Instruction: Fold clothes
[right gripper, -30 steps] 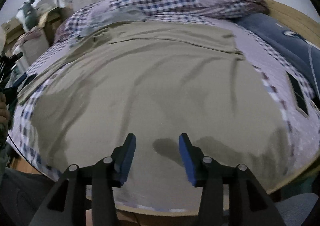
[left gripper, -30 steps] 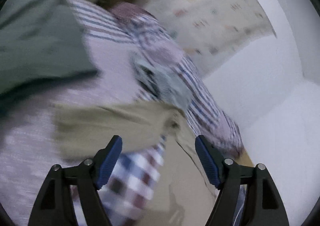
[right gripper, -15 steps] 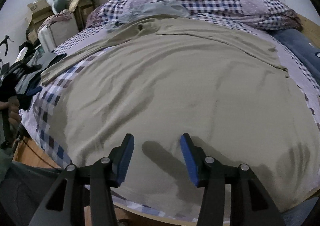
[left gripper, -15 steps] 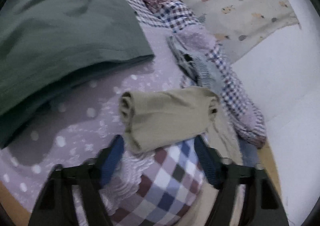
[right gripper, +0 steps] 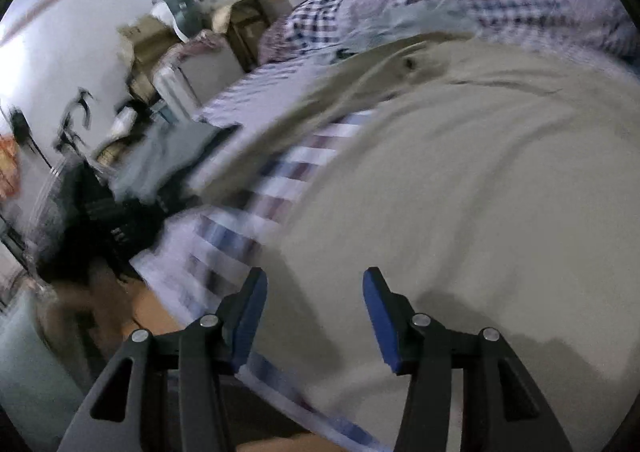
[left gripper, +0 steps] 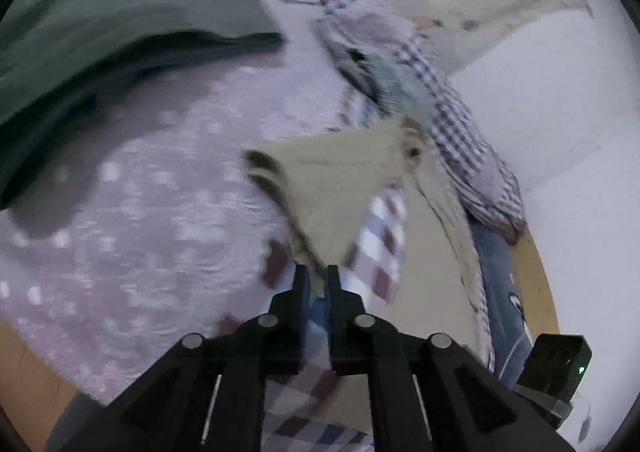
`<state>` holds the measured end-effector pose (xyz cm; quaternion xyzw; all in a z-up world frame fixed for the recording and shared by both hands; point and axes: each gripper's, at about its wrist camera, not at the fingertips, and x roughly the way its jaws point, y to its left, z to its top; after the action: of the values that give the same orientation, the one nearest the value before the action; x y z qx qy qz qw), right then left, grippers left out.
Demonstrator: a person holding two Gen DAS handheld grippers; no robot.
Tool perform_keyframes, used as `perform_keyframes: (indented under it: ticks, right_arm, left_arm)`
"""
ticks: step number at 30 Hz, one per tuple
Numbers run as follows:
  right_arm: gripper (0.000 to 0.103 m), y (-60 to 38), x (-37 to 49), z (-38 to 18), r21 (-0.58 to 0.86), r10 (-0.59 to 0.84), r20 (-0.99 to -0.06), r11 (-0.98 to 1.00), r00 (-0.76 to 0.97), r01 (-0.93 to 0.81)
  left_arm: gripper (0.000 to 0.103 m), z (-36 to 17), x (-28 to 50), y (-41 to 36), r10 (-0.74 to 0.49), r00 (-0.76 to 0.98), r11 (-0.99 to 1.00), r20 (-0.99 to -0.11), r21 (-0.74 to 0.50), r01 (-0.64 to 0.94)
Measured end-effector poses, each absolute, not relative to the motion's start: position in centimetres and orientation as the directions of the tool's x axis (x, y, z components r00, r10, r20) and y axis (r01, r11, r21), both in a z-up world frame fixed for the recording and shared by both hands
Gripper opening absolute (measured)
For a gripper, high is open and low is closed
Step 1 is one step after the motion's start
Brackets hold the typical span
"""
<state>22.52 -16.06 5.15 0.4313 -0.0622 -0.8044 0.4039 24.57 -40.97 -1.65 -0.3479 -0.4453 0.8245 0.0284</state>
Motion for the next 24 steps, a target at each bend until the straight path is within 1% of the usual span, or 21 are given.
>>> perform_keyframes:
  ticks: [1,2,3,4,5,7,12,13,15,16,17,18,19,20,22,24]
  right_arm:
    - [0.054,-17.2,22.0,5.0,0.476,-0.718,-0.635,-0.653,-0.284,0.589]
    - [0.054,-18.3,21.6,4.8,0.502,-0.733,-0.626,-0.640,-0.266,0.581]
    - [0.054,-19.4,21.1,4.5,0.533,-0.746,-0.618,-0.629,-0.247,0.566]
    - [0.054,-20.4,20.7,4.2,0.565,-0.761,-0.608,-0.615,-0.226,0.550]
    - [0.054,-21.3,20.3,3.9,0.586,-0.770,-0.603,-0.605,-0.209,0.538]
    - [0.054,-23.1,19.9,3.3,0.605,-0.778,-0.600,-0.594,-0.186,0.530]
    - [0.053,-26.8,19.4,1.9,0.584,-0.765,-0.621,-0.597,-0.170,0.551]
    - [0.051,-27.3,19.3,1.7,0.579,-0.760,-0.626,-0.602,-0.174,0.550]
    - [0.048,-28.0,19.2,1.4,0.576,-0.757,-0.629,-0.606,-0.177,0.548]
    - [0.045,-28.6,19.4,1.4,0.557,-0.750,-0.637,-0.609,-0.179,0.565]
    - [0.039,-29.2,19.5,1.3,0.535,-0.740,-0.647,-0.611,-0.181,0.584]
    - [0.033,-29.8,19.7,1.3,0.512,-0.731,-0.657,-0.612,-0.184,0.602]
    - [0.009,-30.4,19.7,1.0,0.491,-0.719,-0.669,-0.616,-0.186,0.615]
    - [0.003,-31.0,19.7,0.7,0.471,-0.707,-0.682,-0.620,-0.187,0.628]
    - [0.003,-31.1,19.7,0.8,0.498,-0.724,-0.665,-0.612,-0.183,0.615]
    - [0.003,-31.2,20.2,1.4,0.533,-0.753,-0.635,-0.587,-0.170,0.610]
  left_arm:
    - [0.021,-1.6,25.2,-41.9,0.347,-0.777,-0.574,-0.526,-0.774,0.268]
    - [0.041,-1.5,25.9,-42.8,0.336,-0.798,-0.543,-0.501,-0.795,0.270]
    - [0.053,-1.5,26.3,-43.4,0.324,-0.824,-0.508,-0.465,-0.820,0.263]
    - [0.069,-1.6,26.6,-44.0,0.316,-0.844,-0.474,-0.433,-0.843,0.254]
    - [0.072,-1.9,26.4,-44.4,0.322,-0.851,-0.450,-0.415,-0.858,0.248]
    - [0.072,-2.3,26.0,-45.1,0.335,-0.860,-0.406,-0.384,-0.883,0.237]
    - [0.072,-1.9,22.9,-44.8,0.367,-0.821,-0.474,-0.437,-0.847,0.239]
    - [0.071,-1.7,22.5,-45.0,0.366,-0.820,-0.487,-0.441,-0.841,0.235]
    - [0.062,-1.7,21.6,-45.3,0.358,-0.822,-0.489,-0.442,-0.839,0.238]
    - [0.041,-2.0,21.3,-45.7,0.354,-0.824,-0.474,-0.443,-0.844,0.251]
    - [0.010,-2.5,21.0,-46.2,0.349,-0.820,-0.454,-0.454,-0.847,0.276]
    - [0.002,-3.1,21.0,-46.7,0.346,-0.816,-0.440,-0.463,-0.848,0.295]
    - [0.002,-3.6,21.0,-47.4,0.342,-0.818,-0.421,-0.462,-0.854,0.306]
    - [0.002,-3.5,21.2,-48.1,0.328,-0.843,-0.393,-0.427,-0.873,0.290]
    - [0.002,-2.0,22.0,-48.8,0.264,-0.888,-0.406,-0.376,-0.879,0.252]
    - [0.002,0.1,23.4,-49.7,0.159,-0.932,-0.450,-0.325,-0.864,0.225]
